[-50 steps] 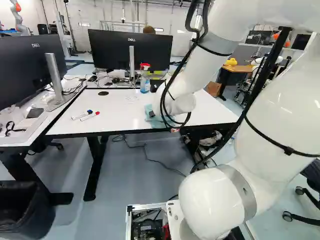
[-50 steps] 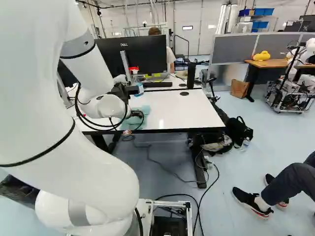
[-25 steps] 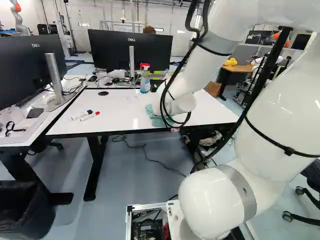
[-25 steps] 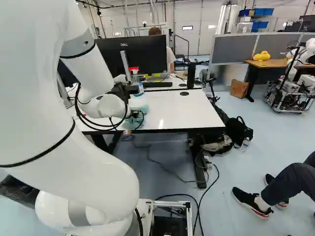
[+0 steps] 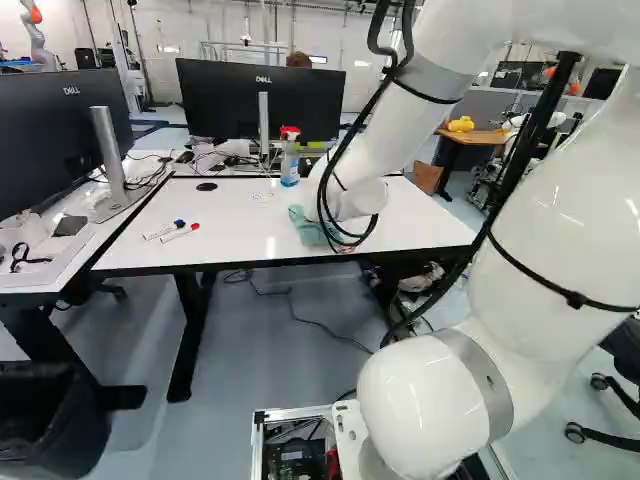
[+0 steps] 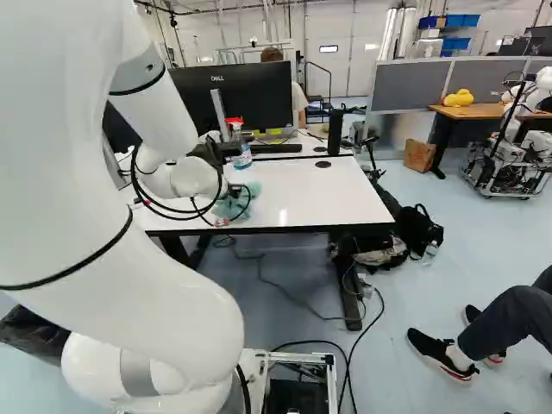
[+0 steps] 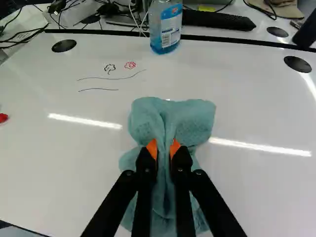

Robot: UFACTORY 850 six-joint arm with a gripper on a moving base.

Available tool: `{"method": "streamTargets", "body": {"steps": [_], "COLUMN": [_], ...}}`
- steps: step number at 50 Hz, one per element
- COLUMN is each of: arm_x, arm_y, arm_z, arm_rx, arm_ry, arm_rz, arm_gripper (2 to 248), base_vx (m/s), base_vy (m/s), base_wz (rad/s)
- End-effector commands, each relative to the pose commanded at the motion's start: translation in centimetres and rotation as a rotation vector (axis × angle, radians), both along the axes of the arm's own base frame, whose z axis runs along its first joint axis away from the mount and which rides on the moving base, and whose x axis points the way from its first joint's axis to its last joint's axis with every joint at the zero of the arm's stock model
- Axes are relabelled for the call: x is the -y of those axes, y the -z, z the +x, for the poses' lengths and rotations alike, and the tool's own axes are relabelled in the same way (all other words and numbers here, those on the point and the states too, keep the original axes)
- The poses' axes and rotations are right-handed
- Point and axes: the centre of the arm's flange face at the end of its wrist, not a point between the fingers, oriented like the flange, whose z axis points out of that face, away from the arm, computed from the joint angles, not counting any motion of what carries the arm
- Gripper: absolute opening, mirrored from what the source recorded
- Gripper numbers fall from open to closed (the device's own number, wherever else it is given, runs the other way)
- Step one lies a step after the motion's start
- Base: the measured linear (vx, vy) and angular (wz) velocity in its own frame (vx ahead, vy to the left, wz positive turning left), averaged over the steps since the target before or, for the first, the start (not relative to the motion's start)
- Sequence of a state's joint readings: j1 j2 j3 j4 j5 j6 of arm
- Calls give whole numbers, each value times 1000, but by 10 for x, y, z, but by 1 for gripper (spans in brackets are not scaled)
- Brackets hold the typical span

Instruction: Clean the table with the green towel

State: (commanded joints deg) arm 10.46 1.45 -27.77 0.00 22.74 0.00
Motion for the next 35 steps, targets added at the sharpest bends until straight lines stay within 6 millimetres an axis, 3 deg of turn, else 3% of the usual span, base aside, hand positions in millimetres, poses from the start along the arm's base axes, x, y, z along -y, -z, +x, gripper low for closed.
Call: {"method": "streamTargets", "body": {"steps": [35], "arm_x": [-38], "arm_y": [-39], "arm_z": [55], "arm_rx": [91], "arm_ry": [-59], "arm_rz": [20], "arm_gripper": [48], "base_vx": [0], "base_vy": [0], "base_wz": [0]}}
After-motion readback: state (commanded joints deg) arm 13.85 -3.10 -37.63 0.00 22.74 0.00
